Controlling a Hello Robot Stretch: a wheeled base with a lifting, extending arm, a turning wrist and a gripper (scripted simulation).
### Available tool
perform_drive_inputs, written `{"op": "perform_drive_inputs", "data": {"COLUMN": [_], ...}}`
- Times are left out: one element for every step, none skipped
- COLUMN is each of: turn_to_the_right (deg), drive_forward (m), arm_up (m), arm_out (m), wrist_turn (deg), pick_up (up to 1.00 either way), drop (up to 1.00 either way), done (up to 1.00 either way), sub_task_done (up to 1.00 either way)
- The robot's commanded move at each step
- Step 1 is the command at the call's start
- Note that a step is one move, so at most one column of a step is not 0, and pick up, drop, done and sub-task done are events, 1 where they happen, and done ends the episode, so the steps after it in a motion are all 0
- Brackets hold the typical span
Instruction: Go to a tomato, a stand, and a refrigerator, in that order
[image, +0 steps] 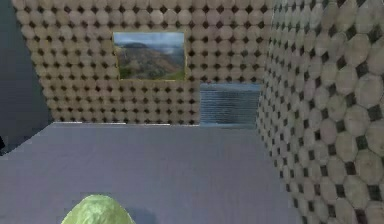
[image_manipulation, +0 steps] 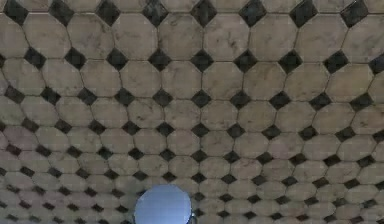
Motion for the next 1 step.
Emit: {"op": "perform_drive_inputs", "data": {"turn_to_the_right": [0.0], "drive_forward": [1.00], "arm_up": [0.00], "arm_out": [0.00], "wrist_turn": [0.0], "pick_up": [0.00], "drop": [0.00], "done": [0.00], "sub_task_done": [0.00]}}
